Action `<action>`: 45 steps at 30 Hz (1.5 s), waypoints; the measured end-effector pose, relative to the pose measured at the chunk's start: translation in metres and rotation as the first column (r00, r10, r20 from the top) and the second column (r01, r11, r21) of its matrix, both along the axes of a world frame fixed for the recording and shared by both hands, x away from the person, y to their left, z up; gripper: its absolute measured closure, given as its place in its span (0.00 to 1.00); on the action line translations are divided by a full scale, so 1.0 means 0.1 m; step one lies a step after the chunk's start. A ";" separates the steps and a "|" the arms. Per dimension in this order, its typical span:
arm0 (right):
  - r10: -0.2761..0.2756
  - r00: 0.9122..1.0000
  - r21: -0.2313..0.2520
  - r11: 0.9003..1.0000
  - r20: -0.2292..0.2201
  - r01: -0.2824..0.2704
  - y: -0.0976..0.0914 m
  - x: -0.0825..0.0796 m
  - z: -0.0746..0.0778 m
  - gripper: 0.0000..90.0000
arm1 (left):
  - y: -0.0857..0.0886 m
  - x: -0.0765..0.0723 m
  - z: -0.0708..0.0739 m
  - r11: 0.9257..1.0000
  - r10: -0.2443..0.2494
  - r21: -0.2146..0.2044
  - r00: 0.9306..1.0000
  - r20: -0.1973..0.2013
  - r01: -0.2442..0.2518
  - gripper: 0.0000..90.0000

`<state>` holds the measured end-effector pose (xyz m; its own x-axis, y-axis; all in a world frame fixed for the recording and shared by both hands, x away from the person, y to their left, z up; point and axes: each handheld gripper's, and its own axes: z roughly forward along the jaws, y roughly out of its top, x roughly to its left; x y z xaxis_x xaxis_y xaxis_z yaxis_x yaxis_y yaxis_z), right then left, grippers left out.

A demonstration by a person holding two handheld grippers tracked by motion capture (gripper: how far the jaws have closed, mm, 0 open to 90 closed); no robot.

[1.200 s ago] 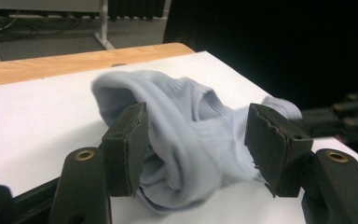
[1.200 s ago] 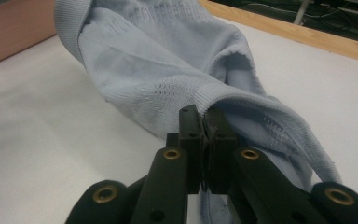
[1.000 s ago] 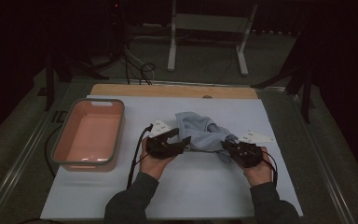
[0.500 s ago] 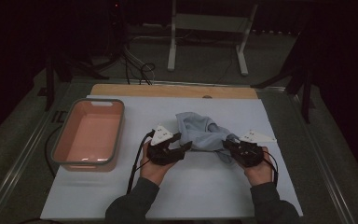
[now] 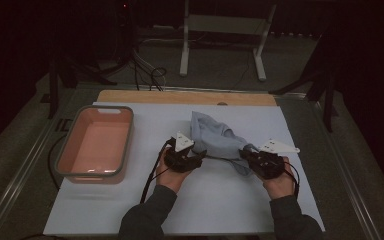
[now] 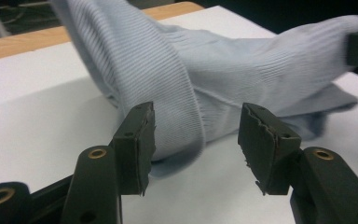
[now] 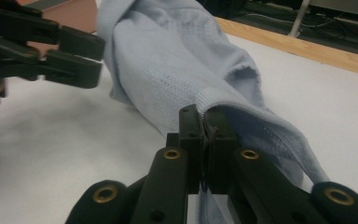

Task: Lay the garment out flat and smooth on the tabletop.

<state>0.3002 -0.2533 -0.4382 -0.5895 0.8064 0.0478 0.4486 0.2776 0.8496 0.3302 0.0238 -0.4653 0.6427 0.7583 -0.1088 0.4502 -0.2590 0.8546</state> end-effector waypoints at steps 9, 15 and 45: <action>0.015 1.000 0.001 1.000 0.010 -0.015 0.01 -0.01 0.01 0.97 | -0.04 0.11 -0.02 0.997 0.051 0.049 0.999 0.002 -0.051 0.64; 0.017 1.000 0.003 1.000 0.011 -0.017 0.00 -0.01 0.02 0.97 | 0.02 0.19 -0.02 0.996 0.067 0.061 0.997 -0.023 -0.066 0.88; 0.038 0.999 0.001 0.999 0.031 -0.038 0.02 -0.03 0.04 0.97 | 0.03 0.25 0.01 0.994 0.087 0.062 0.996 -0.027 -0.085 0.98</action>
<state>0.2969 -0.2514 -0.4340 -0.6211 0.7831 0.0306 0.4114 0.2926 0.8632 0.3555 0.0270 -0.4646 0.5720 0.8164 -0.0790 0.4980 -0.2691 0.8243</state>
